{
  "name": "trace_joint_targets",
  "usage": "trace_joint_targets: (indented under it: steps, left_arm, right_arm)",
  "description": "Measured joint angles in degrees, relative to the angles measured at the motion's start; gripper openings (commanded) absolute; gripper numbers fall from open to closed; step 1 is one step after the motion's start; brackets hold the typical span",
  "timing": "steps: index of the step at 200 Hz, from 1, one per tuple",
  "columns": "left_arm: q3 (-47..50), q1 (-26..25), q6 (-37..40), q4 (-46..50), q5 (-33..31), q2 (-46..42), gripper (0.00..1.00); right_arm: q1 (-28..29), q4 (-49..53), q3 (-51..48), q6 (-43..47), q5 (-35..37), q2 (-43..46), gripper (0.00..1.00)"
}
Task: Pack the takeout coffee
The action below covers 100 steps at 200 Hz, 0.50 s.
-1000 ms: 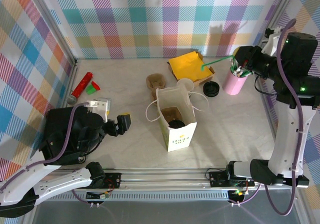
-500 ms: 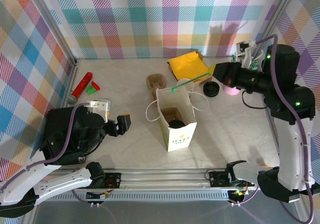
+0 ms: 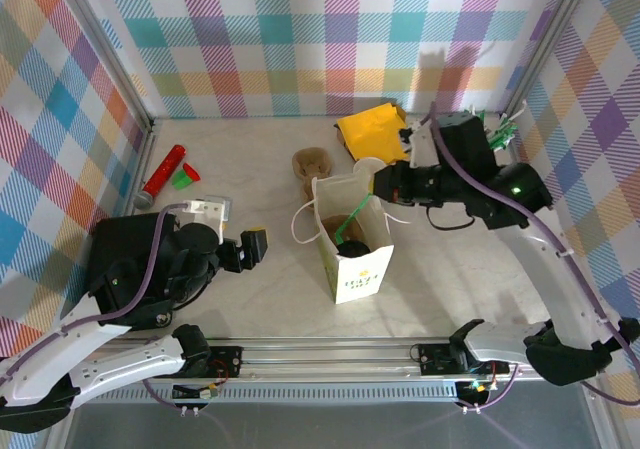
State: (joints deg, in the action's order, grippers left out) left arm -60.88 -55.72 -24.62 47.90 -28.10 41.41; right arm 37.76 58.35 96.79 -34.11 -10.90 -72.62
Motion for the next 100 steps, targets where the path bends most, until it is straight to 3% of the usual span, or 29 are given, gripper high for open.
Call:
trace_joint_targets:
  steps: [65,100]
  left_arm:
    - [0.68,0.0,-0.2,-0.02,0.02,-0.26,0.87]
    - [0.7,0.0,-0.22,0.0,0.0,-0.31,0.87]
  right_arm:
    - [4.35,-4.11,-1.62,-0.92,7.41,-2.54,0.15]
    - [4.98,-4.79,-1.66,-1.03,8.83,-4.13,0.31]
